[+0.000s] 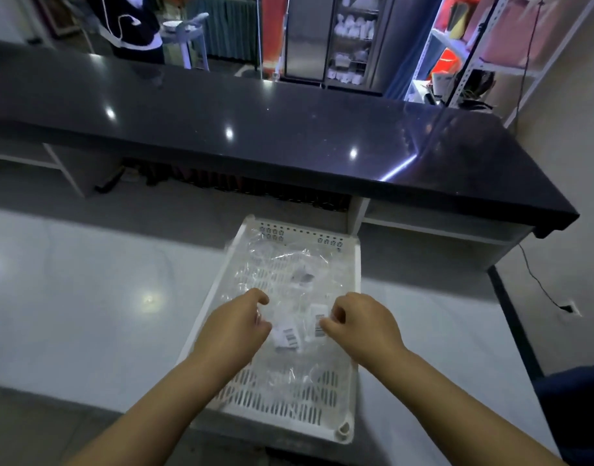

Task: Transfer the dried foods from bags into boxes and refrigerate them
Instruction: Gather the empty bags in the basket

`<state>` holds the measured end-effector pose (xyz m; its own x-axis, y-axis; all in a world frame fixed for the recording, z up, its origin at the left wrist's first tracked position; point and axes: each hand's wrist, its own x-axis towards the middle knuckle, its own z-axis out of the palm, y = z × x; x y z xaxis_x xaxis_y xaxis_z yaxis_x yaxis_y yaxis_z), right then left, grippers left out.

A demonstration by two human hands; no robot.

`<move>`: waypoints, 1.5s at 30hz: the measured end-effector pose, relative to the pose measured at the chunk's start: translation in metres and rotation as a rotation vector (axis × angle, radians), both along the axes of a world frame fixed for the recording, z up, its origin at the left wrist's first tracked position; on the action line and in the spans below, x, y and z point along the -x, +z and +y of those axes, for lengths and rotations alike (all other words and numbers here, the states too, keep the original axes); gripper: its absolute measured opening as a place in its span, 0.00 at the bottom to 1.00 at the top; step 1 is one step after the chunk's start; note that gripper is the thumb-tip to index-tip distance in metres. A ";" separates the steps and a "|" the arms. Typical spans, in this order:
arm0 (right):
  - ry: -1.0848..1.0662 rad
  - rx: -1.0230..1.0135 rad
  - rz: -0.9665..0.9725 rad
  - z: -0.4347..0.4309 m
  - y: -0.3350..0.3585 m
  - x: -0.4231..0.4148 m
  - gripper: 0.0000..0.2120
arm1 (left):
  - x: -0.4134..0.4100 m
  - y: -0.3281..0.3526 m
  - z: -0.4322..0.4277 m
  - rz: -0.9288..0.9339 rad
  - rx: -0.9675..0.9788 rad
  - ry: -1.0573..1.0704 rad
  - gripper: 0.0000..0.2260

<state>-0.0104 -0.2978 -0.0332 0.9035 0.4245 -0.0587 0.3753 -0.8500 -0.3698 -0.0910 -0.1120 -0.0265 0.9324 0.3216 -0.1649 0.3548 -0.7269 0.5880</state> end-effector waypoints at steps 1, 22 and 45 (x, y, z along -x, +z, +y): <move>0.009 -0.044 0.021 -0.003 0.002 -0.002 0.14 | -0.001 0.003 0.003 -0.004 0.021 0.016 0.12; -0.068 0.046 -0.267 0.010 0.004 -0.064 0.17 | -0.110 0.026 0.063 -0.208 -0.154 0.007 0.15; 0.189 0.514 0.029 0.067 -0.021 -0.078 0.24 | -0.105 -0.050 0.059 0.271 -0.697 -0.737 0.34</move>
<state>0.0675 -0.2312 -0.0543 0.8093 0.4891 -0.3251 0.5347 -0.8427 0.0631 0.0143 -0.0525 -0.0767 0.8956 -0.2063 -0.3942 -0.2559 -0.9636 -0.0772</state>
